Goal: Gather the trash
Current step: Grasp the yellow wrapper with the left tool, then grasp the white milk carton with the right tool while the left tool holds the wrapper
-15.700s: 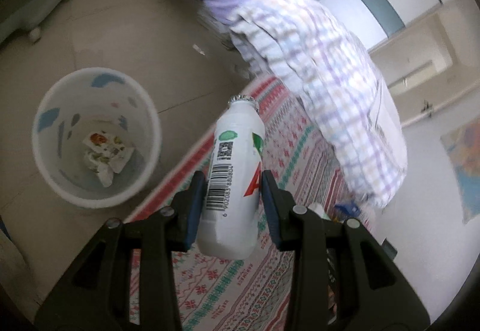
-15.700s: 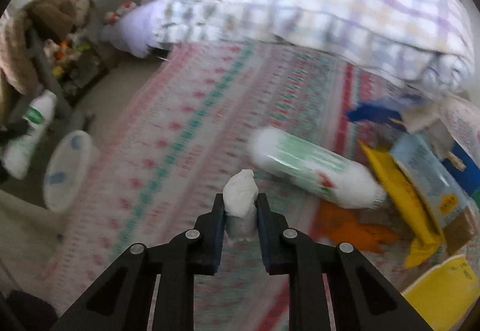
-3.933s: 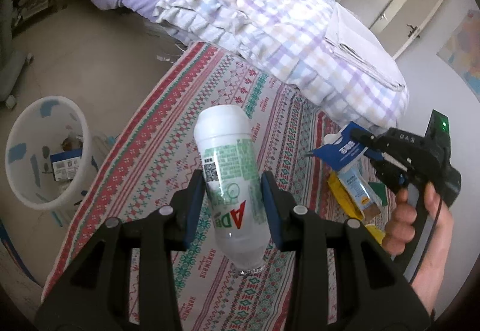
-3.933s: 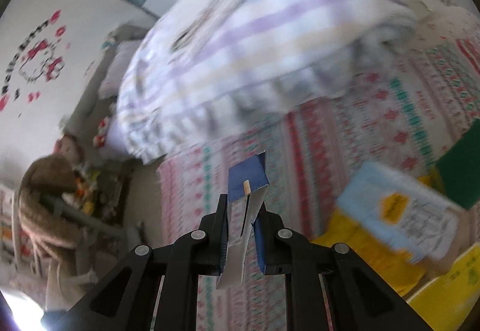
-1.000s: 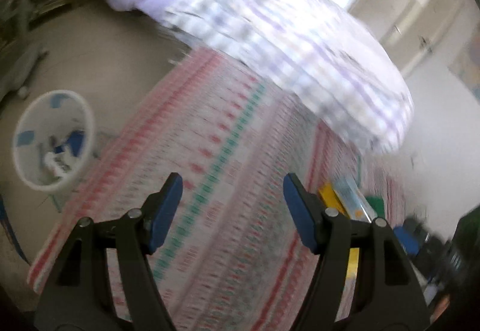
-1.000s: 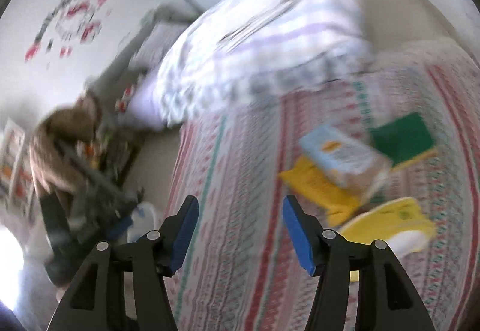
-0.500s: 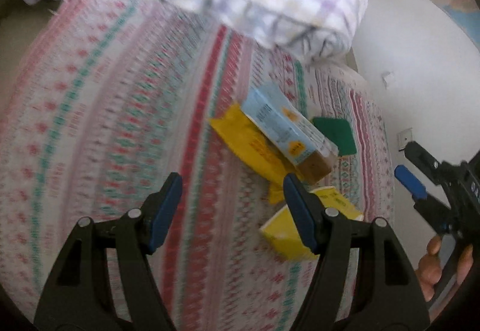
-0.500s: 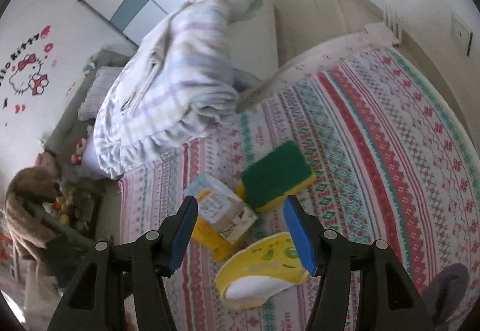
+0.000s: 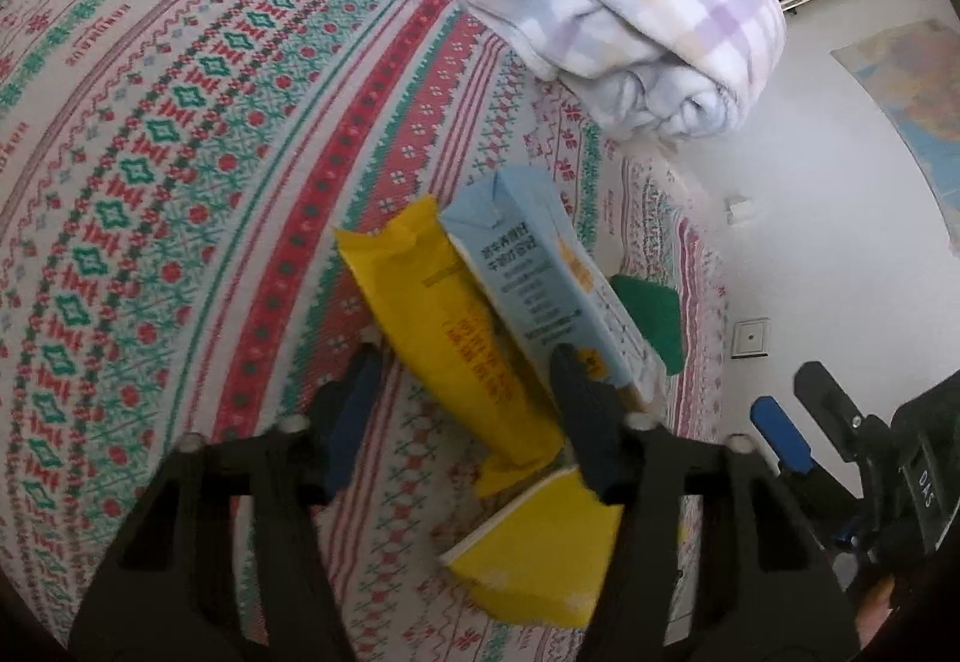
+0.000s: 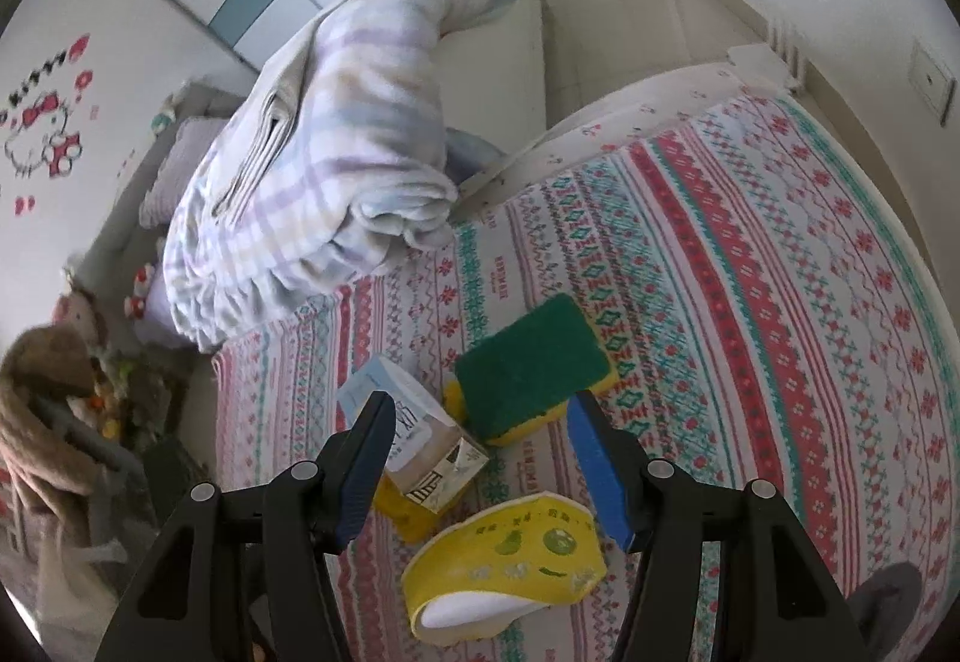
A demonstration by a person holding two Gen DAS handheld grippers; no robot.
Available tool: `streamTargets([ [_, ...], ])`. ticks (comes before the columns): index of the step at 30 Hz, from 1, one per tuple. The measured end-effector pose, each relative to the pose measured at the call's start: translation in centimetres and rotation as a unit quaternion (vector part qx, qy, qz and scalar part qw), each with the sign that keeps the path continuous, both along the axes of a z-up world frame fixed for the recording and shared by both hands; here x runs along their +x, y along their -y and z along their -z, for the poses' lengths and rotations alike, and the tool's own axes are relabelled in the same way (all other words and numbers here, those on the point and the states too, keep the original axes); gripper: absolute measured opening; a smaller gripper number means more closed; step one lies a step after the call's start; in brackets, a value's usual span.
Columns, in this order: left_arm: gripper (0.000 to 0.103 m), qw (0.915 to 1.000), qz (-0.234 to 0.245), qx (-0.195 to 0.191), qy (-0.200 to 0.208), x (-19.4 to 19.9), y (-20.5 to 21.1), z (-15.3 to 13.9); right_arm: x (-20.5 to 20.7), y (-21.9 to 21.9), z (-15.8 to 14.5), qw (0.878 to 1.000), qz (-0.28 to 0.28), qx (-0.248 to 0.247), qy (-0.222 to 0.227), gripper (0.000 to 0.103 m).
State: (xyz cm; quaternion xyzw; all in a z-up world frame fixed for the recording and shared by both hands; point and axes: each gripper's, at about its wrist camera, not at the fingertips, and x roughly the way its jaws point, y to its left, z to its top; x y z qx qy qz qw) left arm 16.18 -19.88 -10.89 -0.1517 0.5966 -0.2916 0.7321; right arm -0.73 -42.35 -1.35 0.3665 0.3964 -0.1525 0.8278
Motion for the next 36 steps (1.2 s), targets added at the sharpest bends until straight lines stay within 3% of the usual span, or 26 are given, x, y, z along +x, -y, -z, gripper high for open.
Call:
streamTargets([
  [1, 0.032, 1.0000, 0.005, 0.002, 0.002, 0.0, 0.1, 0.0, 0.3, -0.2, 0.1, 1.000, -0.007, -0.006, -0.004, 0.061],
  [2, 0.026, 0.9999, 0.009, 0.001, 0.005, -0.1, 0.3, 0.0, 0.8, -0.6, 0.3, 1.000, -0.017, -0.014, -0.010, 0.061],
  [7, 0.011, 0.9997, 0.016, -0.012, 0.016, -0.4, 1.3, -0.5, 2.6, -1.7, 1.6, 0.997, -0.054, -0.038, -0.038, 0.061],
  [14, 0.009, 0.9989, 0.030, -0.001, 0.037, -0.5, 1.0, -2.0, 5.2, -5.2, 2.9, 0.988, -0.134, -0.057, -0.044, 0.064],
  [18, 0.009, 0.9982, 0.035, 0.007, 0.048, -0.3, 0.2, -2.6, 6.2, -6.9, 3.3, 0.986, -0.162, -0.035, -0.034, 0.068],
  [26, 0.008, 0.9961, 0.044, 0.051, 0.057, 0.1, -3.2, -3.7, 7.0, -8.4, 4.0, 0.987, -0.153, 0.021, -0.044, 0.068],
  [31, 0.008, 0.9948, 0.034, 0.073, 0.063, 0.5, -6.5, -5.2, 7.5, -9.2, 3.9, 0.989, -0.137, 0.010, -0.054, 0.069],
  [36, 0.008, 0.9956, 0.005, 0.059, 0.072, 0.5, -12.5, -7.2, 8.6, -10.8, 4.1, 0.992, -0.113, 0.006, -0.056, 0.074],
])
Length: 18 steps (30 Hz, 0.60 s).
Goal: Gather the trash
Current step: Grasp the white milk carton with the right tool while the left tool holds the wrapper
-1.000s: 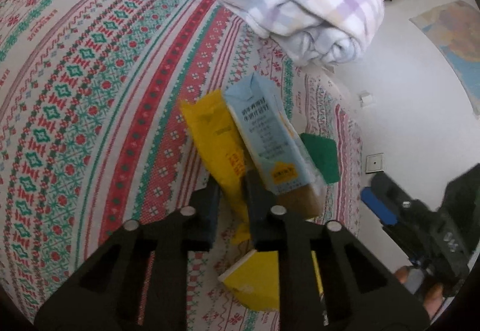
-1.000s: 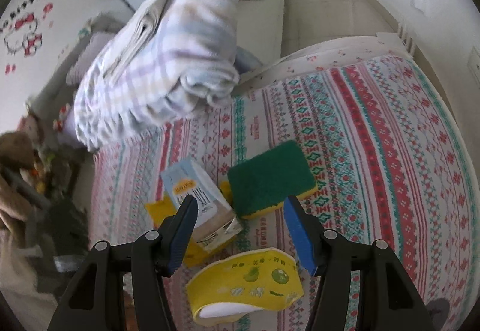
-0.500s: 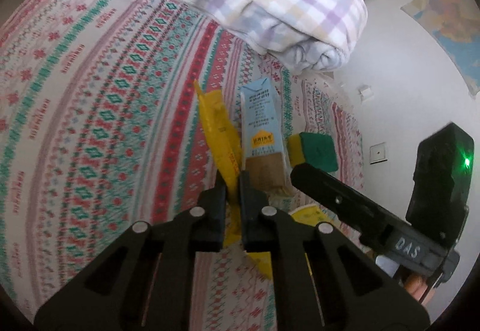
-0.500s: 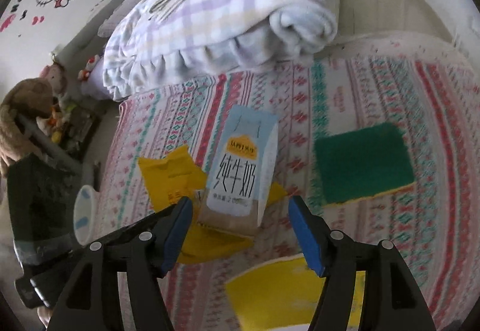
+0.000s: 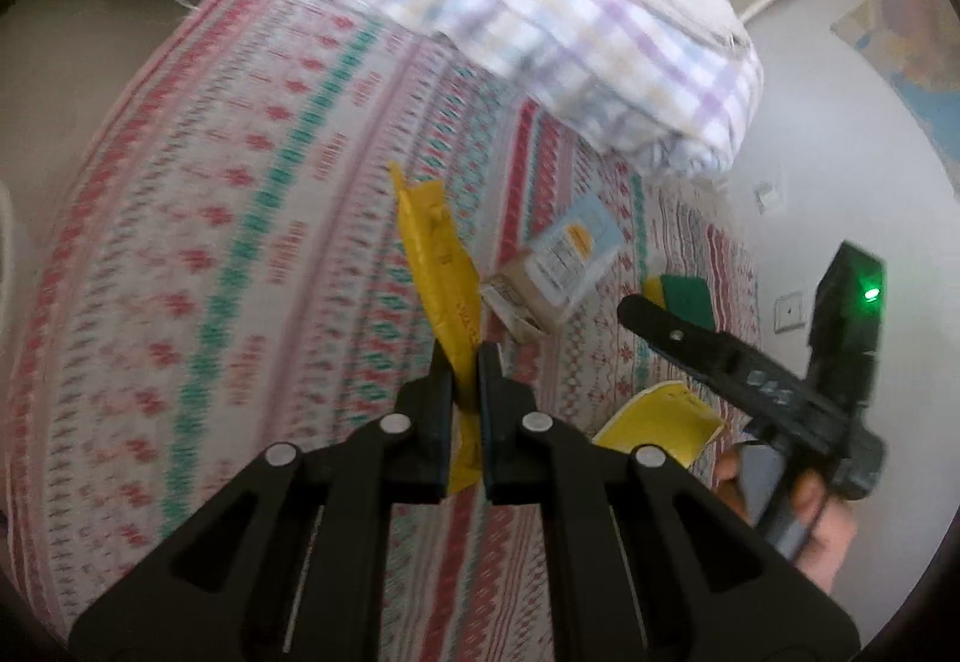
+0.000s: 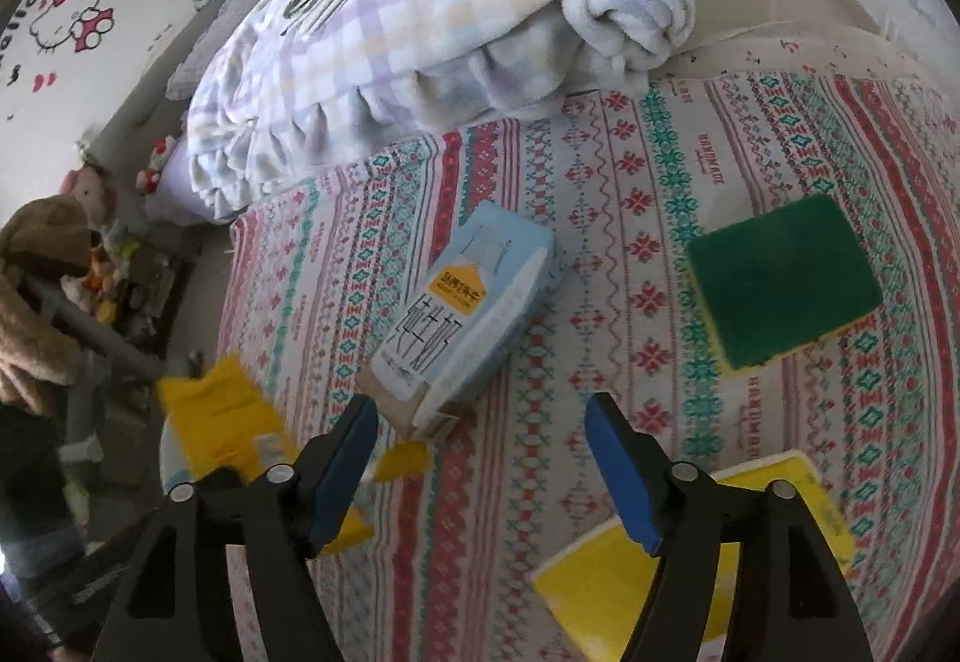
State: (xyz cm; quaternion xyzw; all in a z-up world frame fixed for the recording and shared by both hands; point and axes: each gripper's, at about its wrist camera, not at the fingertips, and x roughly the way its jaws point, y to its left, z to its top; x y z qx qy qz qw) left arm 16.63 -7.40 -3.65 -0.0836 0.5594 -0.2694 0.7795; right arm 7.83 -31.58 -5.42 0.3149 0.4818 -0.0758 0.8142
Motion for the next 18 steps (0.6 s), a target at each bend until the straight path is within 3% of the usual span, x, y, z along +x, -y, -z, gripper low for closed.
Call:
streamTargets([
  [6, 0.008, 0.9988, -0.037, -0.033, 0.006, 0.8, -4.4, -1.3, 2.0, -2.5, 1.6, 0.999, 0.025, 0.024, -0.006, 0.075],
  [18, 0.008, 0.9966, -0.066, -0.014, 0.049, 2.1, -7.1, -2.0, 3.5, -1.8, 4.4, 0.989, 0.136, 0.045, -0.024, 0.078],
])
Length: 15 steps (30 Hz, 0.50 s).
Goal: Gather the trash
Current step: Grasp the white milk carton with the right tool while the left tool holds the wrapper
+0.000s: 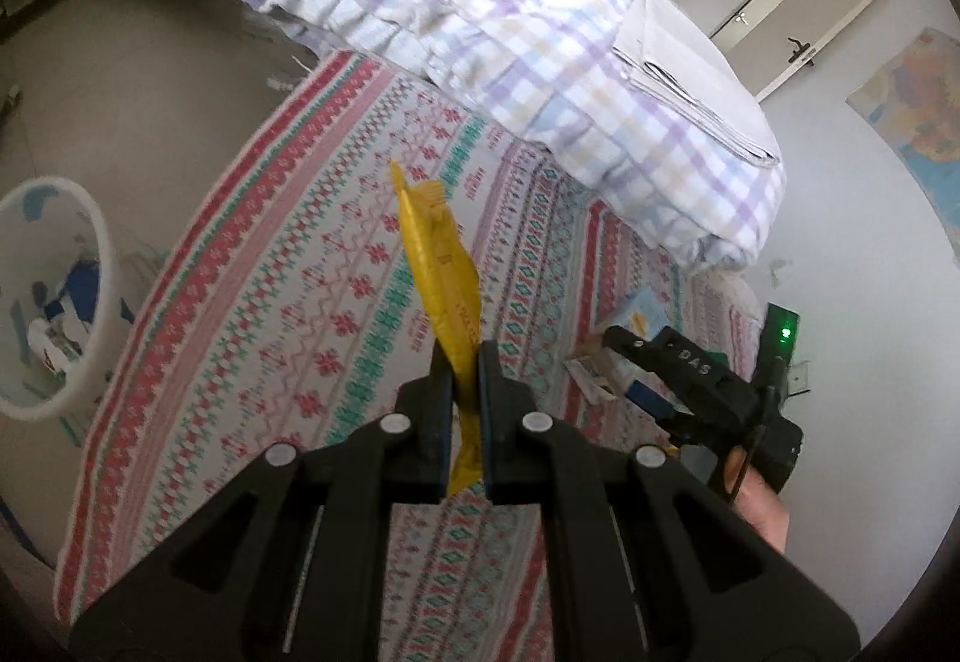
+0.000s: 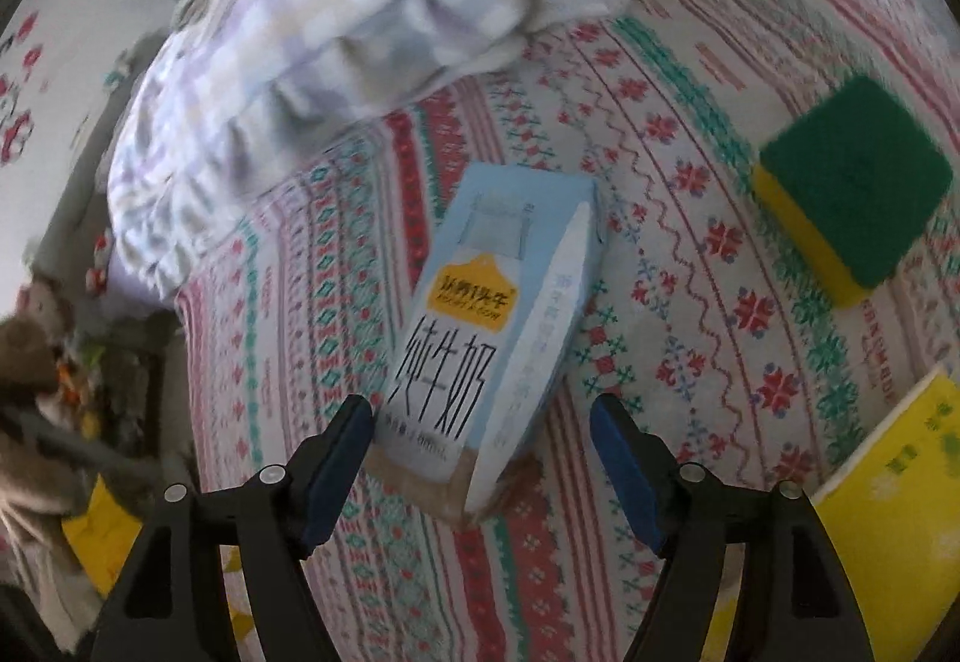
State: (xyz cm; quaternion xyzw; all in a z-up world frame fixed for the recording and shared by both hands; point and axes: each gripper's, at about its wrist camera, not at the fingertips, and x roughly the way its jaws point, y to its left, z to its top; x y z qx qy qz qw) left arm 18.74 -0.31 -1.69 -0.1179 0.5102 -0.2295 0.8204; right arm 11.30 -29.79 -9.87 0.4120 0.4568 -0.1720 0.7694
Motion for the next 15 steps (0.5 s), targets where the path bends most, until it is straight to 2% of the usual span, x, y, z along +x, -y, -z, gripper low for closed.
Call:
streamTargets([
  [4, 0.008, 1.0000, -0.005, -0.004, 0.005, 0.6, -0.8, -0.1, 1.0, -0.6, -0.1, 1.000, 0.006, -0.022, -0.003, 0.077],
  [5, 0.008, 1.0000, -0.005, -0.004, 0.006, 0.6, -0.8, -0.1, 1.2, -0.7, -0.1, 1.000, 0.005, -0.026, -0.003, 0.070],
  [6, 0.008, 1.0000, -0.006, -0.004, 0.006, 0.7, -0.9, -0.1, 1.4, -0.9, -0.2, 0.999, 0.002, -0.032, -0.004, 0.067],
  [15, 0.008, 0.9994, -0.016, 0.011, 0.029, 0.7, -1.5, -0.9, 1.7, -3.0, -1.1, 0.998, -0.031, -0.043, 0.013, 0.064],
])
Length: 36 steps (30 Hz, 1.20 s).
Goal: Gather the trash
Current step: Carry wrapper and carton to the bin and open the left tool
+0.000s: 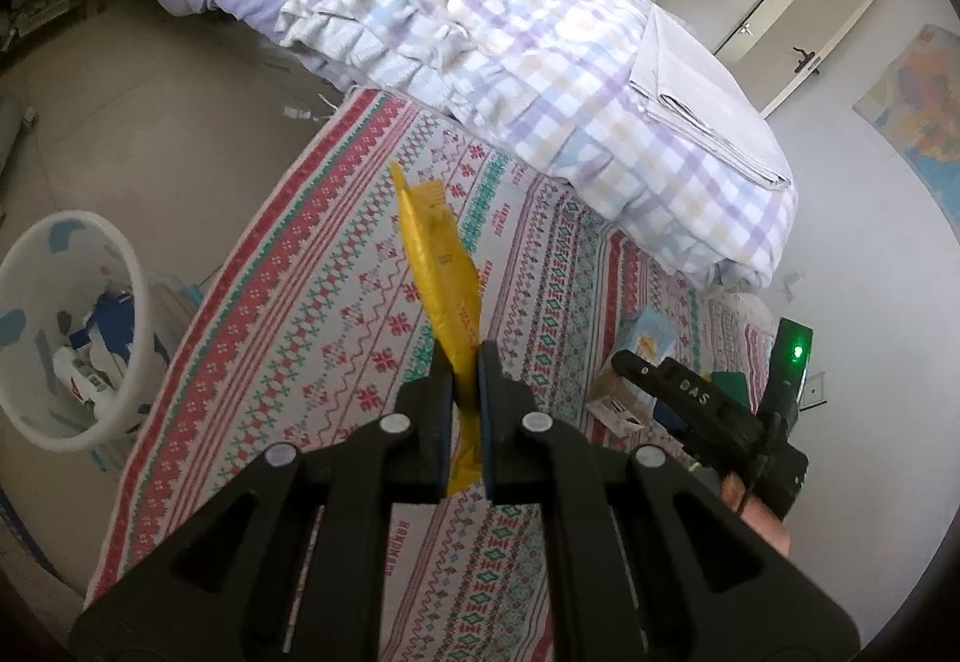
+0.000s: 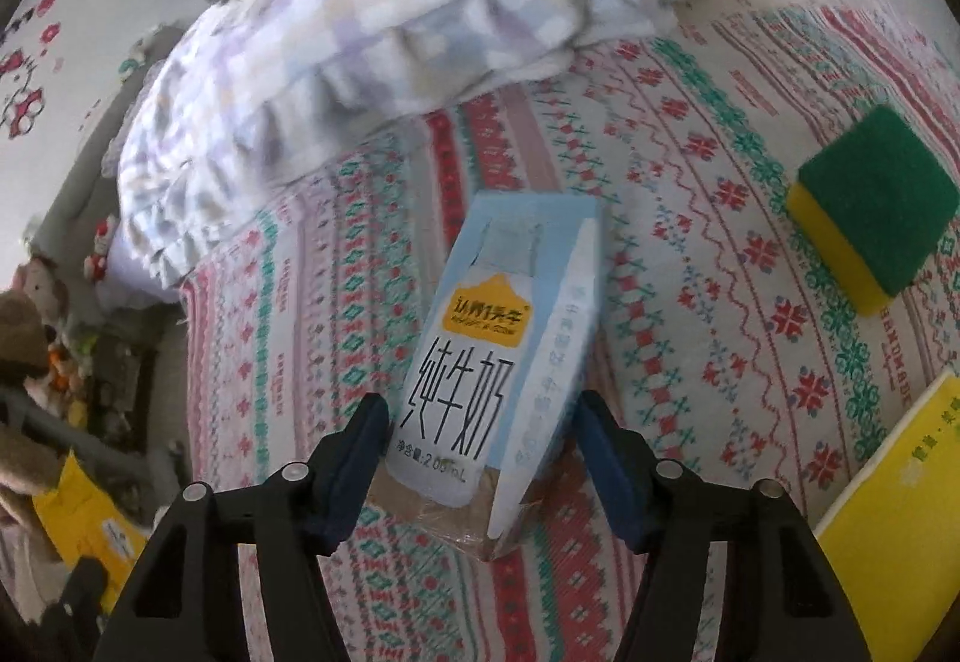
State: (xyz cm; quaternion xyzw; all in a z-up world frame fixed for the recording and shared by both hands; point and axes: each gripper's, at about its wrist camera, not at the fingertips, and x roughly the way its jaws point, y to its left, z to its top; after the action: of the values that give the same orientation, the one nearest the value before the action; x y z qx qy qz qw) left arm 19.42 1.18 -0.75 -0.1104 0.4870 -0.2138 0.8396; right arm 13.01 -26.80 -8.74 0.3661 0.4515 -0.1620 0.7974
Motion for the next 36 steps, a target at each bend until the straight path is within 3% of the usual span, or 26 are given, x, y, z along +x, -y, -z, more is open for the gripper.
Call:
streamTargets([
  [8, 0.008, 0.9998, -0.015, -0.009, -0.001, 0.2, -1.0, -0.3, 0.9, -4.4, -2.3, 0.997, -0.069, -0.007, 0.028, 0.063],
  [20, 0.008, 0.9970, -0.070, -0.029, -0.016, 1.5, -7.6, -0.7, 3.0, -11.2, -3.5, 0.987, -0.147, 0.028, 0.059, 0.063],
  [24, 0.008, 0.9904, -0.128, -0.043, -0.033, 2.9, -13.6, -0.2, 3.7, -13.5, -3.6, 0.982, -0.175, 0.033, 0.064, 0.063],
  [30, 0.008, 0.9679, -0.236, -0.053, -0.068, 3.8, -23.6, 2.1, 4.9, -17.3, -3.9, 0.972, -0.216, 0.043, 0.076, 0.063],
  [36, 0.008, 0.9644, -0.246, -0.055, -0.080, 3.9, -25.3, 3.1, 6.3, -21.2, -3.8, 0.964, -0.249, 0.053, 0.081, 0.063],
])
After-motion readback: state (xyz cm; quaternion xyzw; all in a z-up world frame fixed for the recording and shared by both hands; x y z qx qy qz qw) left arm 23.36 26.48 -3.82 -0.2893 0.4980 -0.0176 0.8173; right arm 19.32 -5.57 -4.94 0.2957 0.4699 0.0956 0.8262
